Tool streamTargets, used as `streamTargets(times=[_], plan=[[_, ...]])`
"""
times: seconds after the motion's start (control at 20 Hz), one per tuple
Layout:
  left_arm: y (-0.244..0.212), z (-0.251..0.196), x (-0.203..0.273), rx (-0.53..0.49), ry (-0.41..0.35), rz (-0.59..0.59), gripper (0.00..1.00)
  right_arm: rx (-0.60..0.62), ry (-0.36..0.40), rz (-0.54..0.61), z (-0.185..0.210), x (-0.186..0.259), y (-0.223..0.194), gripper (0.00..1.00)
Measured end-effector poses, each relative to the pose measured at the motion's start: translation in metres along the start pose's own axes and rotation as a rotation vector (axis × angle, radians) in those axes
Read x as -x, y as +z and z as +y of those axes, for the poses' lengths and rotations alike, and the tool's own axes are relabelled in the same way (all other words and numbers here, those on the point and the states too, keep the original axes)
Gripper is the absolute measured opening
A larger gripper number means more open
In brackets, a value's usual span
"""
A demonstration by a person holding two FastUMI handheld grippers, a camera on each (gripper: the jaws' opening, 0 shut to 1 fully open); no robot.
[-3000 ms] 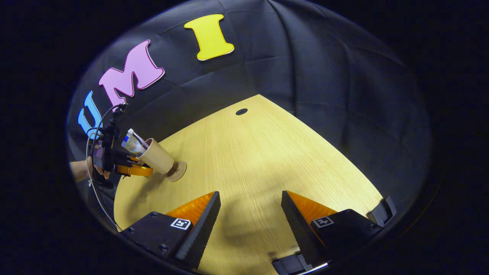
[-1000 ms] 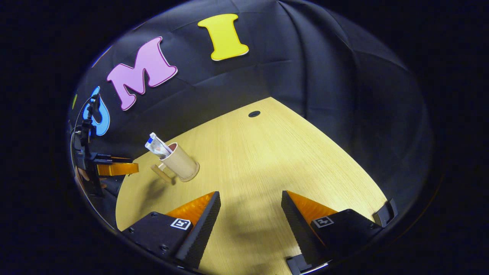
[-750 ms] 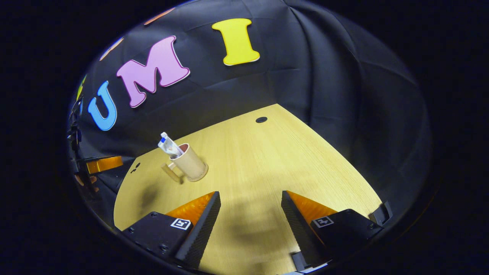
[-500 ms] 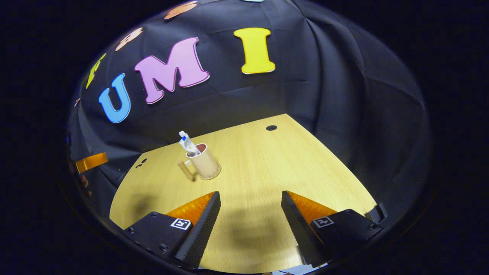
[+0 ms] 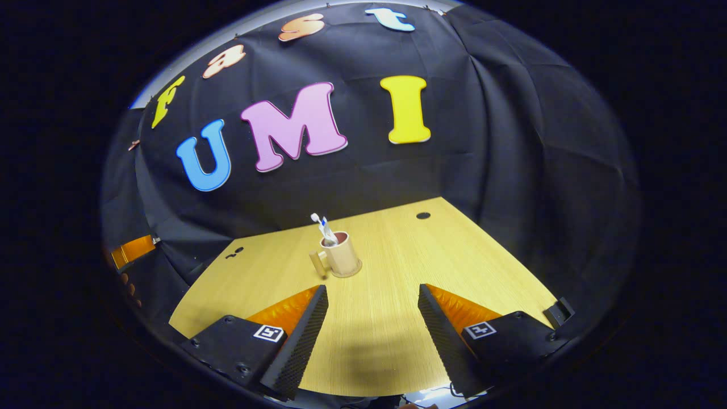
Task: Put the toothbrush and toothpaste on the desktop into the cup, then pick up the cup and place it on the coaster on the desktop.
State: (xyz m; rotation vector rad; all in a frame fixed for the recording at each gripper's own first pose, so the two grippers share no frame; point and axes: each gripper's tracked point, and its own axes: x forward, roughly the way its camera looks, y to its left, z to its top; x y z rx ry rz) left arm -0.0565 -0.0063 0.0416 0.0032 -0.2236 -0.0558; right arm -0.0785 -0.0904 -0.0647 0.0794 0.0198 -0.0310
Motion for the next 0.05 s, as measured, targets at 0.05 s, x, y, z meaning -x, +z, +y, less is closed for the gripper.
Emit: streamTargets(times=[0.05], plan=[[0.0013,0.0003,0.0083,-0.006,-0.003,-0.020,0.98,0.017,0.003,-0.021,0.0052,0.0057,0.0038,0.98]])
